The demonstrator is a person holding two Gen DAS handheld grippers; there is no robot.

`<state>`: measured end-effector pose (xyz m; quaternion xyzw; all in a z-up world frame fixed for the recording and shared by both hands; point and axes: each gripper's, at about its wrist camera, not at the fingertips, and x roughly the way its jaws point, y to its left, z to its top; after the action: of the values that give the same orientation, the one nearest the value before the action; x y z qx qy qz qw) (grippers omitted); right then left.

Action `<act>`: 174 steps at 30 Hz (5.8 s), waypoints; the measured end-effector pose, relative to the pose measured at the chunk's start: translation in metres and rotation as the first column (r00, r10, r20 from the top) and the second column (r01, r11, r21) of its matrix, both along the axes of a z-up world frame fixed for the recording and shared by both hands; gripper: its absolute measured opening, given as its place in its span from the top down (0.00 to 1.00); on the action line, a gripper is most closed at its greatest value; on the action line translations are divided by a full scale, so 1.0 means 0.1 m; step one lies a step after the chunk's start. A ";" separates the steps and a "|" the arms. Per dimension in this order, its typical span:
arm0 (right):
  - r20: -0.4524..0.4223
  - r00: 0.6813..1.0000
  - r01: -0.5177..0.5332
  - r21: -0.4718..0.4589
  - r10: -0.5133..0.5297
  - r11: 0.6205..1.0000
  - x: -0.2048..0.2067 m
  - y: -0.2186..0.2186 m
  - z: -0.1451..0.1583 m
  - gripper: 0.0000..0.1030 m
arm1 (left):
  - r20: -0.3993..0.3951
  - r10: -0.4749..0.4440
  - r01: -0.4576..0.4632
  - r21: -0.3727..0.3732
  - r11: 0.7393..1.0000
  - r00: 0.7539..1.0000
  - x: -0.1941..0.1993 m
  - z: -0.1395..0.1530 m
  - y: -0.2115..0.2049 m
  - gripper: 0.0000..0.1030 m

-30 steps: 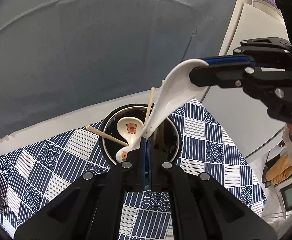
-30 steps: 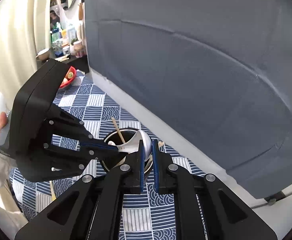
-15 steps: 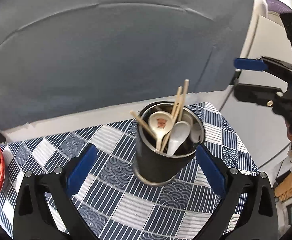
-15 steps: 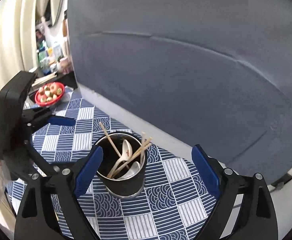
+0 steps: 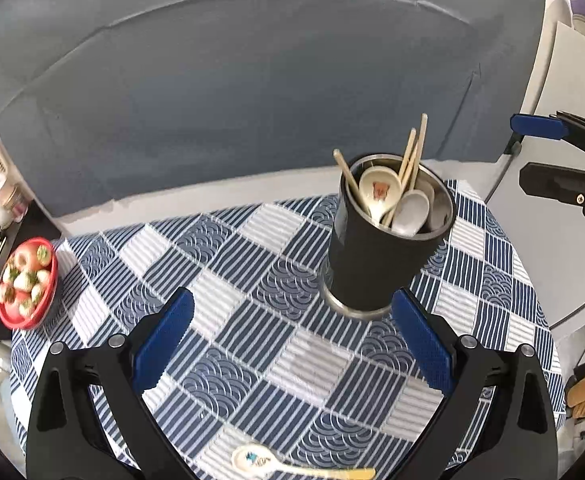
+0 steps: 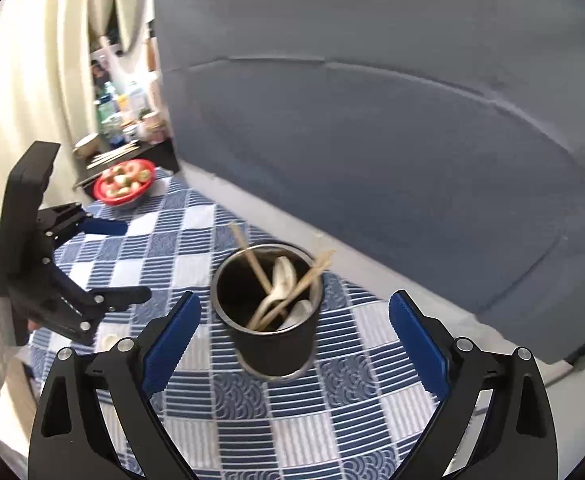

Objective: Organize utensils
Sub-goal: 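Open both tools to release the spoon and pull back, then move both tools down toward the yellow-handled spoon on the cloth, then grasp the spoon's bowl with the left tool while the right tool grips its yellow handle, then lift the yellow-handled spoon with both tools above the black holder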

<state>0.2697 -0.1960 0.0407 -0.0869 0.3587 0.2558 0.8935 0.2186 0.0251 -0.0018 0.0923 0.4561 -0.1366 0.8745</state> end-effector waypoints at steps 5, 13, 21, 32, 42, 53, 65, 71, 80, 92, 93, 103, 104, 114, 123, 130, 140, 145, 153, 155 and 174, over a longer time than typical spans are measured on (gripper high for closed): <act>-0.022 0.997 -0.077 -0.003 0.077 0.997 -0.11 0.13 -0.08 0.11 | -0.020 0.061 -0.061 0.019 0.998 0.998 -0.19 -0.06 0.10 0.06; -0.075 0.978 -0.193 -0.001 0.192 0.981 -0.26 0.32 -0.28 0.10 | -0.084 0.166 -0.165 0.019 0.986 0.982 -0.53 -0.20 0.34 0.06; -0.116 0.951 -0.291 -0.011 0.288 0.957 -0.47 0.56 -0.51 0.10 | -0.161 0.262 -0.257 0.053 0.965 0.952 -0.87 -0.45 0.66 0.06; -0.154 0.957 -0.260 -0.085 0.245 0.962 -0.69 0.90 -1.03 0.09 | -0.246 0.229 -0.215 0.084 0.973 0.942 -0.86 -0.82 1.07 0.06; -0.253 0.925 -0.328 -0.149 0.284 0.933 -0.94 1.40 -1.59 0.09 | -0.327 0.117 -0.097 0.077 0.992 0.938 -0.69 -1.17 1.25 0.06; -0.330 0.891 -0.396 -0.228 0.312 0.890 -1.11 1.82 -2.02 0.09 | -0.377 0.043 -0.009 0.092 0.996 0.925 -0.49 -1.55 1.24 0.06; -0.345 0.899 -0.354 -0.214 0.268 0.911 -1.09 1.95 -2.22 0.06 | -0.311 0.024 -0.001 0.072 0.997 0.950 -0.46 -1.60 1.25 0.04; -0.351 0.905 -0.327 -0.221 0.238 0.919 -1.09 1.93 -2.21 0.06 | -0.302 0.049 -0.028 0.071 0.997 0.952 -0.51 -1.59 1.24 0.04; -0.338 0.909 -0.326 -0.212 0.244 0.921 -1.22 1.94 -2.07 0.77 | -0.318 -0.026 0.041 0.041 0.998 0.948 -0.66 -1.47 1.08 0.57; -0.334 0.892 -0.399 -0.258 0.306 0.880 -1.36 1.97 -2.04 0.89 | -0.391 -0.034 0.027 -0.023 0.999 0.920 -0.71 -1.45 0.94 0.89; -0.335 0.889 -0.406 -0.265 0.311 0.875 -1.37 1.96 -2.03 0.89 | -0.392 -0.030 0.021 -0.026 0.999 0.919 -0.72 -1.43 0.94 0.91; -0.280 0.907 -0.388 -0.268 0.314 0.882 -1.37 1.95 -1.78 0.90 | -0.334 -0.039 0.038 -0.010 0.999 0.942 -0.69 -1.10 0.92 0.91; -0.272 0.911 -0.382 -0.269 0.311 0.884 -1.35 1.96 -1.74 0.90 | -0.323 -0.045 0.045 -0.006 0.999 0.945 -0.66 -1.04 0.92 0.91; -0.153 0.955 -0.287 -0.283 0.253 0.915 -1.18 2.01 -1.34 0.90 | -0.216 -0.124 0.134 0.030 0.991 0.969 -0.40 -0.58 0.89 0.92; -0.048 0.979 -0.203 -0.281 0.198 0.938 -0.95 2.01 -0.94 0.90 | -0.117 -0.182 0.191 0.074 0.979 0.976 -0.13 -0.04 0.81 0.93; 0.001 0.980 -0.191 -0.244 0.198 0.951 -0.79 1.85 -0.71 0.90 | -0.072 -0.180 0.187 0.108 0.976 0.981 0.09 0.28 0.66 0.93; 0.078 0.977 -0.183 -0.176 0.199 0.967 -0.45 1.50 -0.35 0.91 | -0.022 -0.159 0.160 0.153 0.975 0.987 0.40 0.79 0.24 0.94; 0.115 0.973 -0.182 -0.148 0.199 0.972 -0.26 1.32 -0.20 0.91 | 0.002 -0.143 0.140 0.192 0.971 0.990 0.57 1.00 -0.01 0.94; 0.162 0.965 -0.197 -0.084 0.208 0.977 0.07 1.01 -0.02 0.91 | 0.026 -0.125 0.114 0.255 0.960 0.992 0.81 1.23 -0.37 0.94; 0.167 0.963 -0.202 -0.074 0.212 0.977 0.12 0.95 -0.01 0.91 | 0.025 -0.124 0.113 0.263 0.958 0.992 0.87 1.26 -0.44 0.94; 0.113 0.967 -0.242 0.114 0.229 0.964 0.47 0.48 -0.47 0.91 | -0.053 -0.170 0.178 0.349 0.920 0.984 1.03 0.93 -1.02 0.93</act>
<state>0.3165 -0.1479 -0.0066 -0.0846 0.2844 0.3780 0.8769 0.3211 -0.0773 0.0914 0.2860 0.4726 -0.1307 0.8233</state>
